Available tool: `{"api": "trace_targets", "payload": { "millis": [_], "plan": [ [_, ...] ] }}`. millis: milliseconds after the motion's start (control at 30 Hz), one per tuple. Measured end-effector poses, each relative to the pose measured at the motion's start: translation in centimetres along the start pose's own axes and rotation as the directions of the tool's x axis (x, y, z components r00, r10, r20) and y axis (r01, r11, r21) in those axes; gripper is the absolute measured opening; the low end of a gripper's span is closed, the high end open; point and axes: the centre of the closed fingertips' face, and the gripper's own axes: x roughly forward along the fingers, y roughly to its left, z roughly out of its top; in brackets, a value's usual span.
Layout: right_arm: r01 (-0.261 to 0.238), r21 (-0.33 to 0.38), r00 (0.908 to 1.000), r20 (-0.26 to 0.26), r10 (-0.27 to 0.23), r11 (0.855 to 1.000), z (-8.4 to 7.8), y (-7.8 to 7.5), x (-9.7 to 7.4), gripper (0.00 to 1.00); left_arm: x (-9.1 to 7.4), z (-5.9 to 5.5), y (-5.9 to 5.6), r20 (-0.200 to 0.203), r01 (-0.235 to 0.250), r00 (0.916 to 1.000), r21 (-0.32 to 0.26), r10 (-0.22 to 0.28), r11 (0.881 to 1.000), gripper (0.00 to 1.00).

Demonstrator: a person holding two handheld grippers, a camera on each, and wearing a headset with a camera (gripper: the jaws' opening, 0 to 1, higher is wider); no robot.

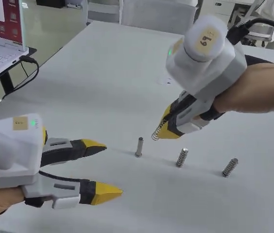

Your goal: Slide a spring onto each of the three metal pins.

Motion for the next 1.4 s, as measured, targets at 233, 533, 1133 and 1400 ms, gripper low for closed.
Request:
{"api": "trace_targets", "payload": {
  "millis": [233,533,1133,1400],
  "plan": [
    [0.005,-0.016,0.9995,-0.030,-0.006,1.000,0.4,-1.7,0.9,0.08,-0.4,0.0,0.2,0.003,-0.011,0.9999,-0.007,0.011,1.000,0.57],
    [-0.016,-0.030,0.9970,-0.076,0.014,0.999,0.6,-3.0,3.2,0.08,-0.7,-0.1,0.2,-0.001,-0.013,0.9999,-0.011,0.013,1.000,0.61],
    [-0.067,-0.021,0.9899,-0.127,0.064,0.997,-0.4,-3.3,5.7,0.08,-0.7,-0.2,0.6,-0.002,-0.025,0.9997,-0.020,0.025,0.999,0.62],
    [-0.077,-0.020,0.9891,-0.128,0.073,0.997,-0.3,-3.3,6.4,0.08,-0.8,-0.2,0.8,0.002,-0.033,0.9994,-0.026,0.033,0.999,0.62]
  ]
}}
